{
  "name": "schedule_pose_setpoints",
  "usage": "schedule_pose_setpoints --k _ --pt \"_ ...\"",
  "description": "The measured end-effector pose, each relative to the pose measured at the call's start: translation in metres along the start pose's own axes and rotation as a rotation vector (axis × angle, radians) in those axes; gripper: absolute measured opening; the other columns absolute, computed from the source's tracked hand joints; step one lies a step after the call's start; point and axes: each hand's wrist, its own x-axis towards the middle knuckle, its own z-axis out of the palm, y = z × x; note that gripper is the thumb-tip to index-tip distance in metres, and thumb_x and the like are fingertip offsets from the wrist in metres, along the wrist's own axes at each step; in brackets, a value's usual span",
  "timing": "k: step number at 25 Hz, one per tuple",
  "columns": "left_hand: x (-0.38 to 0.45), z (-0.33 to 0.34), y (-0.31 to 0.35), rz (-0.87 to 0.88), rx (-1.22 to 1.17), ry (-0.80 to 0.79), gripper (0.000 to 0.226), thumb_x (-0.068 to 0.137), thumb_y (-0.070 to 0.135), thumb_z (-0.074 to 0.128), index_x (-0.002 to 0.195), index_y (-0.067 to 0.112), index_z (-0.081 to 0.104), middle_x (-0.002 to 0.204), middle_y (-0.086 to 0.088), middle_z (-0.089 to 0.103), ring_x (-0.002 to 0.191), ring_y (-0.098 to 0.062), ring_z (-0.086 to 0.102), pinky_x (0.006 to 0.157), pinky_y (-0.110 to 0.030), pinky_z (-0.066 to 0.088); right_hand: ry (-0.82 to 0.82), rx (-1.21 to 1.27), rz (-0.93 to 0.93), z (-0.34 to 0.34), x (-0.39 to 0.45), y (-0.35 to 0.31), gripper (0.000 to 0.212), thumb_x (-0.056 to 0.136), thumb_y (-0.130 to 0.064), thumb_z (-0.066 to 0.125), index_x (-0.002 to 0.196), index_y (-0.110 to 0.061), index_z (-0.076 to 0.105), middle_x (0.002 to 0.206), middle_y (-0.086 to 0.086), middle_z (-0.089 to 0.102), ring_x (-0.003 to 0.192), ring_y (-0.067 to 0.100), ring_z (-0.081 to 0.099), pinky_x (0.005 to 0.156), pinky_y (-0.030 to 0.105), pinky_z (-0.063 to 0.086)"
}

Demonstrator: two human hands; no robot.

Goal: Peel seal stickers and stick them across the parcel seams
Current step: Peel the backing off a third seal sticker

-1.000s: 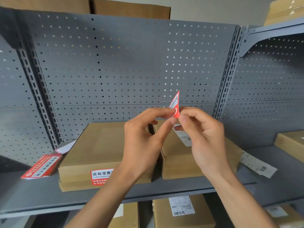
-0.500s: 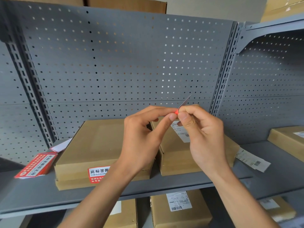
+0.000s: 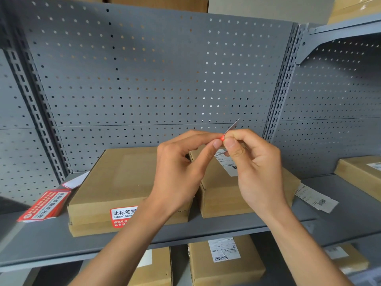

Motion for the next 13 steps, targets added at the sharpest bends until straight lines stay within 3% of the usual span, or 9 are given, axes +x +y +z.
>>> schedule_pose_setpoints --k 9,13 --pt "-0.002 0.001 0.002 -0.028 0.034 0.015 0.004 0.093 0.032 0.075 0.095 0.033 0.078 0.092 0.020 0.078 0.087 0.001 0.073 0.083 -0.022 0.055 0.080 -0.258 -0.150 0.000 -0.003 0.010 0.019 0.103 -0.014 0.055 0.089 -0.010 0.068 0.081 -0.008 0.061 0.080 0.014 0.058 0.072 0.021 0.043" --pt "-0.001 0.002 0.001 0.015 0.079 0.015 0.006 0.094 0.032 0.072 0.096 0.036 0.076 0.097 0.022 0.076 0.088 0.001 0.072 0.087 -0.036 0.056 0.072 -0.314 -0.217 -0.003 -0.002 0.012 0.019 0.103 -0.012 0.055 0.090 -0.006 0.067 0.083 -0.007 0.058 0.079 0.018 0.056 0.074 0.020 0.042"
